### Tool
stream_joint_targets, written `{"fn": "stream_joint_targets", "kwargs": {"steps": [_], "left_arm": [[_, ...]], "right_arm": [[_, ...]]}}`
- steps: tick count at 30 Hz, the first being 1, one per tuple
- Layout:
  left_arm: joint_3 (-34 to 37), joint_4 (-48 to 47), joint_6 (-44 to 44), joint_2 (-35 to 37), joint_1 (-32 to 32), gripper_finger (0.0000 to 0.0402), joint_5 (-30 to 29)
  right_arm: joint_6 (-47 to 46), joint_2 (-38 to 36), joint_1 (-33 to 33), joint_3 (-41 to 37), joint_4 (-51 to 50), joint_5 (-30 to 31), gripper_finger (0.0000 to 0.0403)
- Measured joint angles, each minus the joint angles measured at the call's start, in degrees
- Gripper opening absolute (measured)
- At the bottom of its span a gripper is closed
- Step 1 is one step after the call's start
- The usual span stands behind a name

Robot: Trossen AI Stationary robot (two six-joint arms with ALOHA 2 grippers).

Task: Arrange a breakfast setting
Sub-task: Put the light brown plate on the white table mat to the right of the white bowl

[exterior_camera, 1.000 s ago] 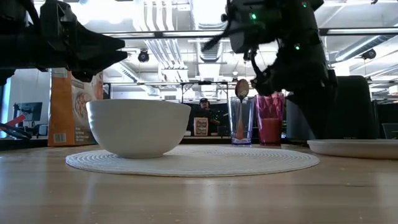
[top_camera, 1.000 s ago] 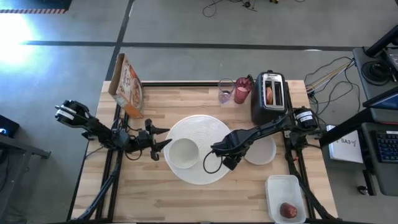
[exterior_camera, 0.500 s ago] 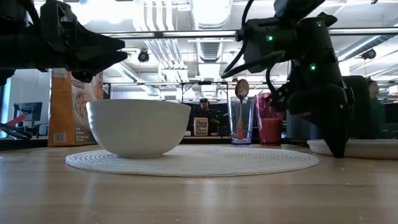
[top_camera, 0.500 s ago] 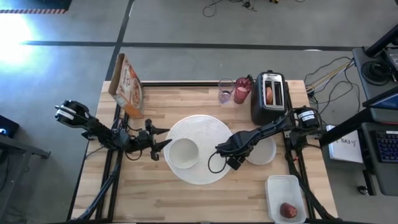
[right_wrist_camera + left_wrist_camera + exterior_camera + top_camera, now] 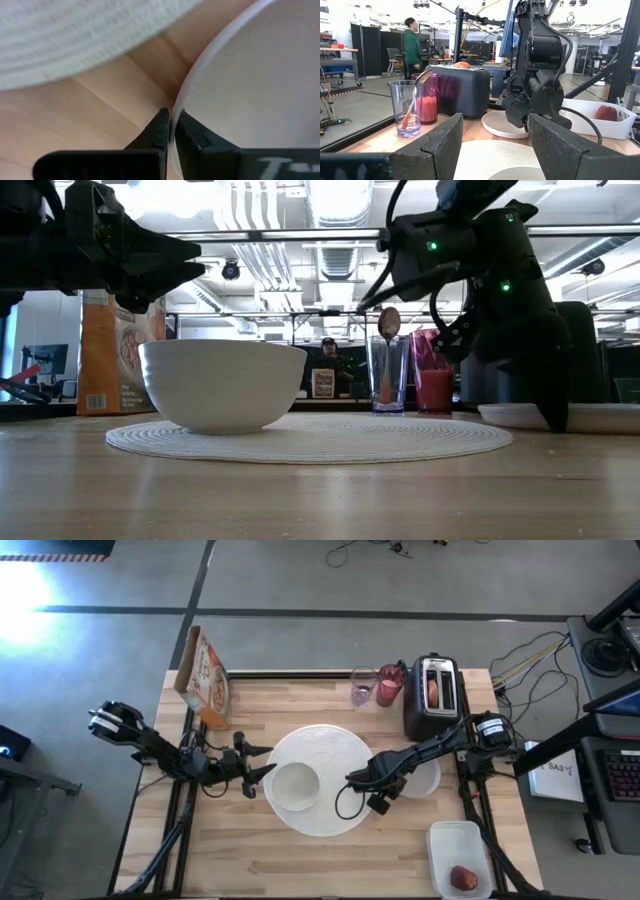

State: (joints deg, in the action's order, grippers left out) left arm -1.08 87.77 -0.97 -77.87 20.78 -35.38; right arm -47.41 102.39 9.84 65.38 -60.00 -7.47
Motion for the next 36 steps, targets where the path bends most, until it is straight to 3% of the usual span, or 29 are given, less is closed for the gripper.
{"fn": "stream_joint_targets", "kwargs": {"steps": [11, 17, 24, 36], "left_arm": [[-0.01, 0.00, 0.02, 0.00, 0.00, 0.0208, -0.04], [-0.01, 0.02, 0.02, 0.00, 0.02, 0.0208, -0.07], [-0.02, 0.06, 0.55, 0.00, -0.01, 0.0208, -0.07], [-0.02, -0.37, 1.51, -0.02, 0.01, 0.0208, -0.04]], "right_arm": [[2.74, -5.77, 1.71, 6.98, -5.76, -1.46, 0.0009], [13.48, -7.23, 4.13, 11.27, 0.09, 3.44, 0.0009], [24.80, -5.01, 5.19, 12.13, 13.12, 4.43, 0.0009], [25.76, 1.51, 6.86, 12.13, 13.73, -0.37, 0.0009]]}}
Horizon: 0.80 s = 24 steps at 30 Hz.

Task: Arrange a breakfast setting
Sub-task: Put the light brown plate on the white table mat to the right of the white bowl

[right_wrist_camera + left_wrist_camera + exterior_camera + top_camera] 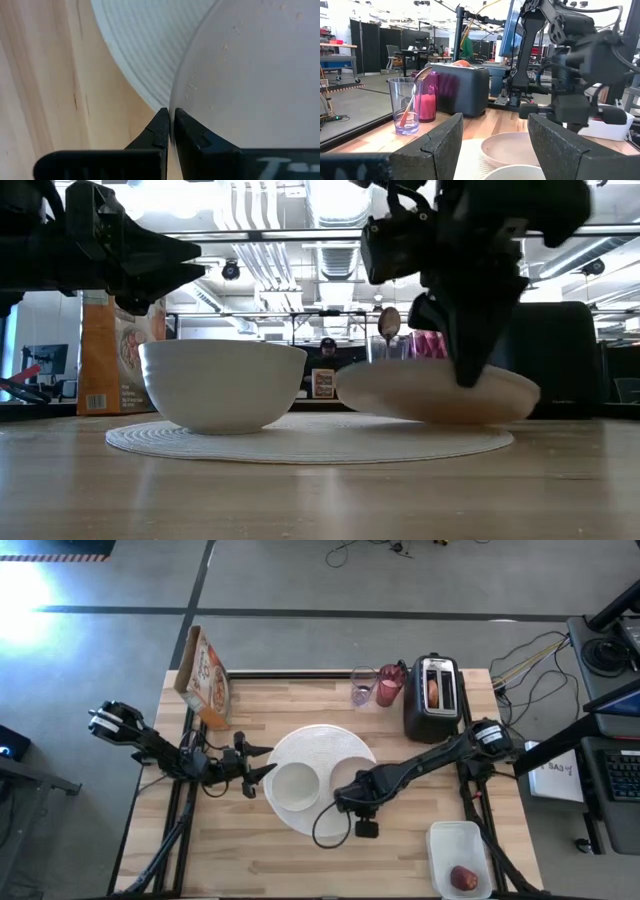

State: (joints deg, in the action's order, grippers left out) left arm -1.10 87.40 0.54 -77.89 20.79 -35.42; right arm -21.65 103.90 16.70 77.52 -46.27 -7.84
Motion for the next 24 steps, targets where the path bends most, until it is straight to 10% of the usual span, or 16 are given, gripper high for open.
{"fn": "stream_joint_targets", "kwargs": {"steps": [24], "left_arm": [[0.00, -0.03, 2.14, 0.02, 0.00, 0.0208, 2.24]], "right_arm": [[-2.77, 0.57, 1.76, -0.02, 8.69, 4.78, 0.0059]]}}
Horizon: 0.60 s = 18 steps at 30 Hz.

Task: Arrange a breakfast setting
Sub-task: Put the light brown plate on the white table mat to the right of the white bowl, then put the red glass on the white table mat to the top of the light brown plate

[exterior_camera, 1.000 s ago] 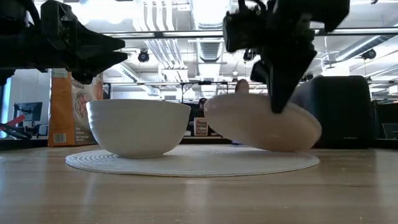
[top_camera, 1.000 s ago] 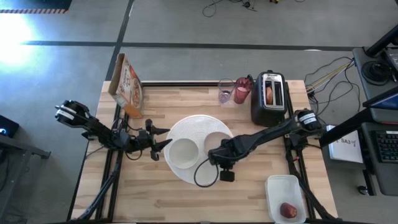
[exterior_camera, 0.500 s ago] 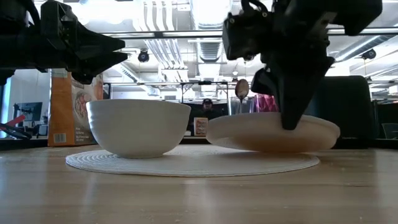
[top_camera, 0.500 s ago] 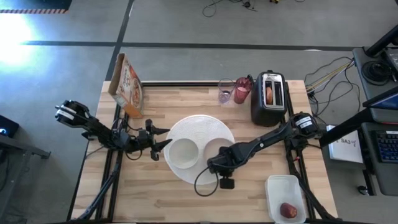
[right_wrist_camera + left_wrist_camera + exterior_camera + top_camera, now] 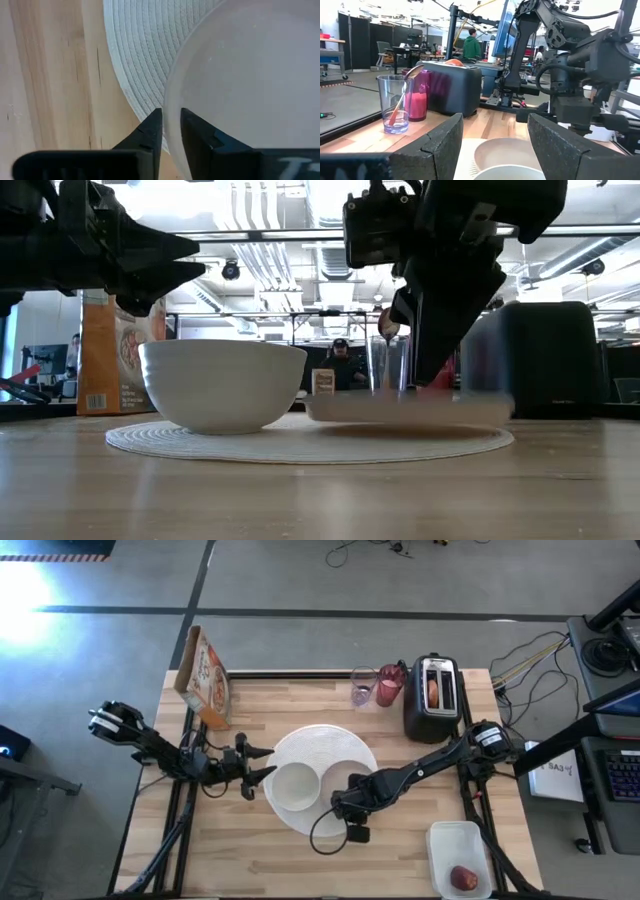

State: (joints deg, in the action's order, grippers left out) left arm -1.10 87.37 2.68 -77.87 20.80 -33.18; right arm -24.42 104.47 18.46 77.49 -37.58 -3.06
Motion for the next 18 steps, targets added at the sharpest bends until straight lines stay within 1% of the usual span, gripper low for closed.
{"fn": "stream_joint_targets", "kwargs": {"steps": [5, 10, 15, 18], "left_arm": [[0.00, -0.02, 0.00, -0.02, 0.00, 0.0208, 0.15], [0.00, -0.02, 0.02, -0.02, 0.00, 0.0208, 0.32], [0.00, 0.13, 0.87, -0.02, 0.00, 0.0208, 0.64], [-0.02, 1.33, 0.88, -0.02, 0.00, 0.0208, 0.71]], "right_arm": [[-1.36, -0.01, 0.02, 0.00, -3.17, 0.03, 0.0089], [-3.06, -0.33, -0.99, 2.62, -13.67, 0.31, 0.0097], [-1.39, -0.43, -3.63, 6.64, -20.54, 6.45, 0.0090], [0.49, -0.64, -5.88, 9.01, -23.89, 8.63, 0.0089]]}}
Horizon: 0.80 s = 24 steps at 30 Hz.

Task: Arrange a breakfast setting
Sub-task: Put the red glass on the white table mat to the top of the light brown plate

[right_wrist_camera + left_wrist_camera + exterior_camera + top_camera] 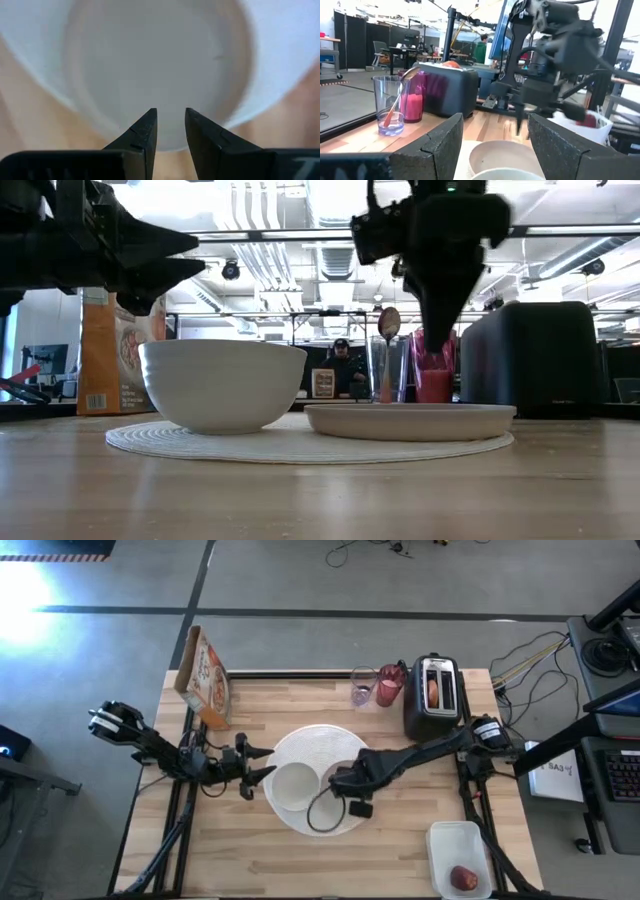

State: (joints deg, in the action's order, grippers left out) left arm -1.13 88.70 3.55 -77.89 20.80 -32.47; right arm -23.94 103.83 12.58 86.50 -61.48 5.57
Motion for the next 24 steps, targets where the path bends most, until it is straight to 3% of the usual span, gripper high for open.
{"fn": "stream_joint_targets", "kwargs": {"steps": [7, 16, 24], "left_arm": [[0.00, 1.35, 0.00, 0.42, 0.00, 0.0208, 0.17], [-0.88, 1.33, -0.20, 1.93, -0.18, 0.0208, 0.61], [-3.50, 0.77, -7.59, 2.83, -0.31, 0.0208, 0.59]], "right_arm": [[7.14, -1.47, -6.08, 1.99, -3.51, 6.83, 0.0089], [12.41, -5.98, -16.71, 1.93, -9.08, 10.23, 0.0093], [14.67, -10.33, -25.59, 1.35, -10.11, 11.06, 0.0097]]}}
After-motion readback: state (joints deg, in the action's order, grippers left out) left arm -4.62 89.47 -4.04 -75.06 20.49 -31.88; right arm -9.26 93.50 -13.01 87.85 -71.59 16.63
